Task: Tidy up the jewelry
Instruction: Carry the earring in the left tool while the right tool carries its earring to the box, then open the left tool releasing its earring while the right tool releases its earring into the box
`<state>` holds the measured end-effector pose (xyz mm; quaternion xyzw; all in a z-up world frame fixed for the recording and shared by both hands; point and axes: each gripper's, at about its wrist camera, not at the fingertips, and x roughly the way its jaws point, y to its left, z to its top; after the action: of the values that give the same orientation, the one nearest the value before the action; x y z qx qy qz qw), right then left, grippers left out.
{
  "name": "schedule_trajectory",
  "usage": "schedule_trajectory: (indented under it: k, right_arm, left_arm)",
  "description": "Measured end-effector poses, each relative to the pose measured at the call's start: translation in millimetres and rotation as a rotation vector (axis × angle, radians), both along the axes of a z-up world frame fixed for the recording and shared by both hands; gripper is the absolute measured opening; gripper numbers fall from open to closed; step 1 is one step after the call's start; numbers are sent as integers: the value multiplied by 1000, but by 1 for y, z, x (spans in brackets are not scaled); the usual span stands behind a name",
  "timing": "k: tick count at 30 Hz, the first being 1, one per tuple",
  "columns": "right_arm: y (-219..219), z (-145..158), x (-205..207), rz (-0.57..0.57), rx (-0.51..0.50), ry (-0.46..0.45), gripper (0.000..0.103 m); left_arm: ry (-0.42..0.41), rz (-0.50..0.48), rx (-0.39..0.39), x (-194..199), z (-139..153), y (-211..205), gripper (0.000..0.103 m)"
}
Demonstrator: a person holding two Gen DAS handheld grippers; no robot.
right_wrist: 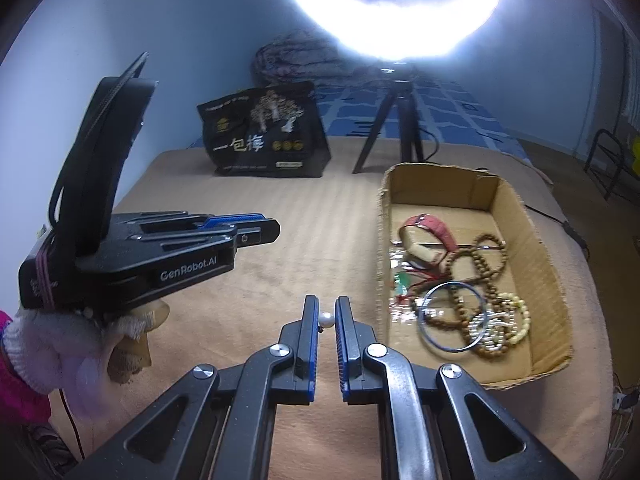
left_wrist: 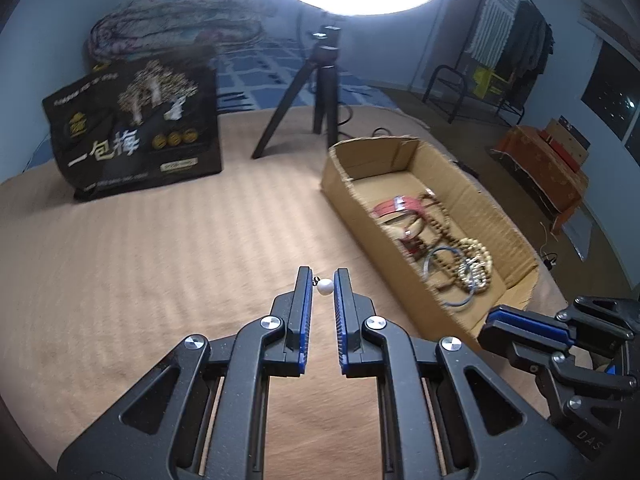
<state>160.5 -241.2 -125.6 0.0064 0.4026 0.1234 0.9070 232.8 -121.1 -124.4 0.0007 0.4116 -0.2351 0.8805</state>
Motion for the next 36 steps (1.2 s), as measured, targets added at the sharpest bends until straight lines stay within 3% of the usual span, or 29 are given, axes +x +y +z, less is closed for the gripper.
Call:
schedule_trajectory:
  k: [20,36]
  right_arm:
    - [-80,14,14,-120,4,14,6]
    - [-97,9,23,-142,1,36,6]
  left_arm:
    - [-31,-71,-18,9,22,-77,9]
    - [-20,-78,-24,23,22,-105,9]
